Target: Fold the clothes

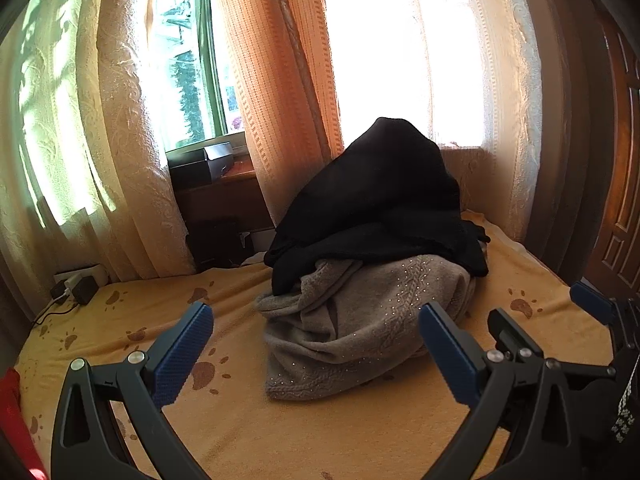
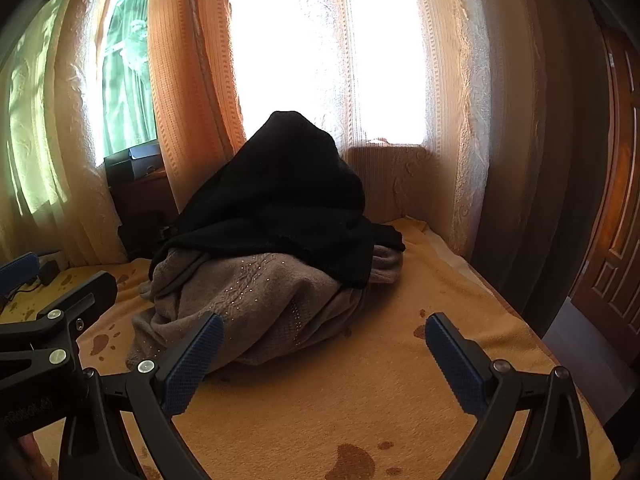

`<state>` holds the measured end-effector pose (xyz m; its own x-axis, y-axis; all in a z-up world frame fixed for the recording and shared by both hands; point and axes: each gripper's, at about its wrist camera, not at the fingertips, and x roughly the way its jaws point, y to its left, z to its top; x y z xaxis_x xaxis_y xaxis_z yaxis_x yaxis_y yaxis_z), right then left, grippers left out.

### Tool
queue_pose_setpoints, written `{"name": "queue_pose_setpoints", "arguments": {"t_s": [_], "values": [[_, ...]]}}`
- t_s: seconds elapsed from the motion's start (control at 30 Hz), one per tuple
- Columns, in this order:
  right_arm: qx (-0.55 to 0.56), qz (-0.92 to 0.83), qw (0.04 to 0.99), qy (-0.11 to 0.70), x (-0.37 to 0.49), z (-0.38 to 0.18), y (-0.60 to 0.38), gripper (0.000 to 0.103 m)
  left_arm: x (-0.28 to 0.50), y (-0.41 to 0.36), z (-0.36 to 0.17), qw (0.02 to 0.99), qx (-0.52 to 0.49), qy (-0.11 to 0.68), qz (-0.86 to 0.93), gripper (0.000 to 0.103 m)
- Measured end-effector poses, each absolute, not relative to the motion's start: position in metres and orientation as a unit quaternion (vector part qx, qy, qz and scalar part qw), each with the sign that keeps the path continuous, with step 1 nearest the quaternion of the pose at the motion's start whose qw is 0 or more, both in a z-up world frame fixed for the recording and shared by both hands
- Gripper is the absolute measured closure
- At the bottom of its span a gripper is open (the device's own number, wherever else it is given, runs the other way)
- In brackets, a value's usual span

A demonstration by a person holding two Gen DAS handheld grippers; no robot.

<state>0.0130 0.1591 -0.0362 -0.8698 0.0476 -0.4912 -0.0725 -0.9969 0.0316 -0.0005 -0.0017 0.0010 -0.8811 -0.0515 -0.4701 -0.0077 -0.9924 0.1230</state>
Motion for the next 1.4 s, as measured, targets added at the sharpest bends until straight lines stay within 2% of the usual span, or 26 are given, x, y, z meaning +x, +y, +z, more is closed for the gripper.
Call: {"name": "queue_pose_setpoints", "arguments": {"t_s": [0.9, 1.23, 1.4], "values": [[-0.257, 0.965, 0.033, 0.030, 0.011, -0.041, 0.165, 0.000, -0.002, -0.004, -0.003, 0.029, 0.254, -0.064, -0.965, 0.000], [-0.239, 0.971, 0.018, 0.024, 0.014, -0.039, 0.160, 0.000, 0.008, -0.013, -0.004, 0.056, 0.253, -0.095, -0.961, 0.000], [-0.238, 0.970, 0.017, 0.049, 0.012, -0.039, 0.170, 0.000, 0.010, -0.040, -0.016, 0.065, 0.279, -0.058, -0.956, 0.000]]}}
